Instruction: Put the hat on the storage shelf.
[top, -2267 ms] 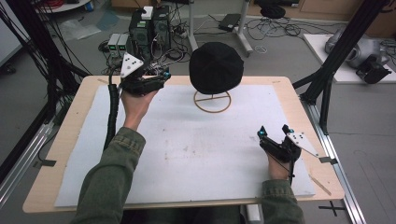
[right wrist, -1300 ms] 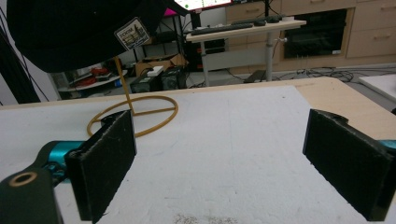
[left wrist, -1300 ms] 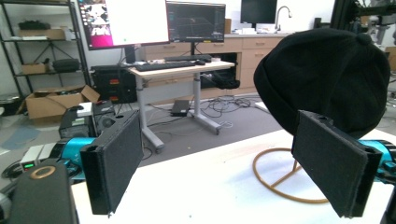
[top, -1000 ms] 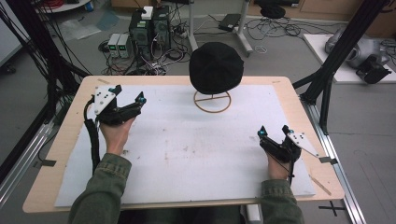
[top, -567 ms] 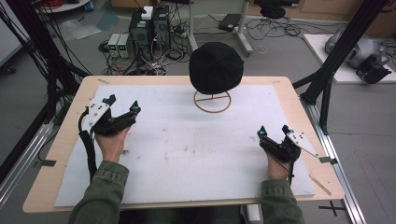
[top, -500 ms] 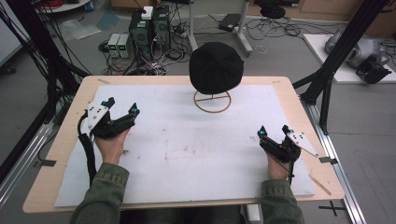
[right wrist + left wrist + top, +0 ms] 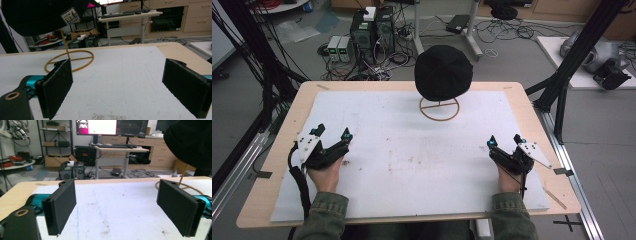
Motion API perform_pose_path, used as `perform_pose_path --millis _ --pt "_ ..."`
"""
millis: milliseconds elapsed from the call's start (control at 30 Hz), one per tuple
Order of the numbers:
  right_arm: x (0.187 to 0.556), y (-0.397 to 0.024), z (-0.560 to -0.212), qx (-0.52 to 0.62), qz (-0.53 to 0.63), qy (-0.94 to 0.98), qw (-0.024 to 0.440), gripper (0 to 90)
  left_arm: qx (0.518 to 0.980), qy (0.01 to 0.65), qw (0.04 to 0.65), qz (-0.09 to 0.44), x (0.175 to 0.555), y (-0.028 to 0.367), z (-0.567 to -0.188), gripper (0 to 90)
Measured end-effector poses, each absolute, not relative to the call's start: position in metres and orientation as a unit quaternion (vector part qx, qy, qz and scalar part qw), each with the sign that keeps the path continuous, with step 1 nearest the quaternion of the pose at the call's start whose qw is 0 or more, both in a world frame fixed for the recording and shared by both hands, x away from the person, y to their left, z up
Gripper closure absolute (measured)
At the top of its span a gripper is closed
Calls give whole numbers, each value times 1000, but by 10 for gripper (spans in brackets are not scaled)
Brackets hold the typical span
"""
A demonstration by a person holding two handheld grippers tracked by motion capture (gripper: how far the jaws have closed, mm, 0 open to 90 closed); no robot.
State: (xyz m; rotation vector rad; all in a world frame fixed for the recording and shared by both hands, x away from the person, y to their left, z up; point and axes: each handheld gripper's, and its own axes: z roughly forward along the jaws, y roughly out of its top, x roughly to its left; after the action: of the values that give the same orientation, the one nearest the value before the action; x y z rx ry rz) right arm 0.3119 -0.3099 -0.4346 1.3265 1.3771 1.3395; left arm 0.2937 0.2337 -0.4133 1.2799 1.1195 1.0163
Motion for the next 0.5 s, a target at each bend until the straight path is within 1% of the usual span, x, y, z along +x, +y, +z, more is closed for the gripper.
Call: perform_pose_path --millis 100,267,500 --pt "311 -308 -434 520 525 543 398 87 538 469 546 438 284 233 -415 165" --pt "307 -308 -434 520 523 539 408 87 533 472 550 436 275 236 -420 165" --pt "306 -306 -434 524 523 539 402 88 522 489 555 424 272 244 -427 165"
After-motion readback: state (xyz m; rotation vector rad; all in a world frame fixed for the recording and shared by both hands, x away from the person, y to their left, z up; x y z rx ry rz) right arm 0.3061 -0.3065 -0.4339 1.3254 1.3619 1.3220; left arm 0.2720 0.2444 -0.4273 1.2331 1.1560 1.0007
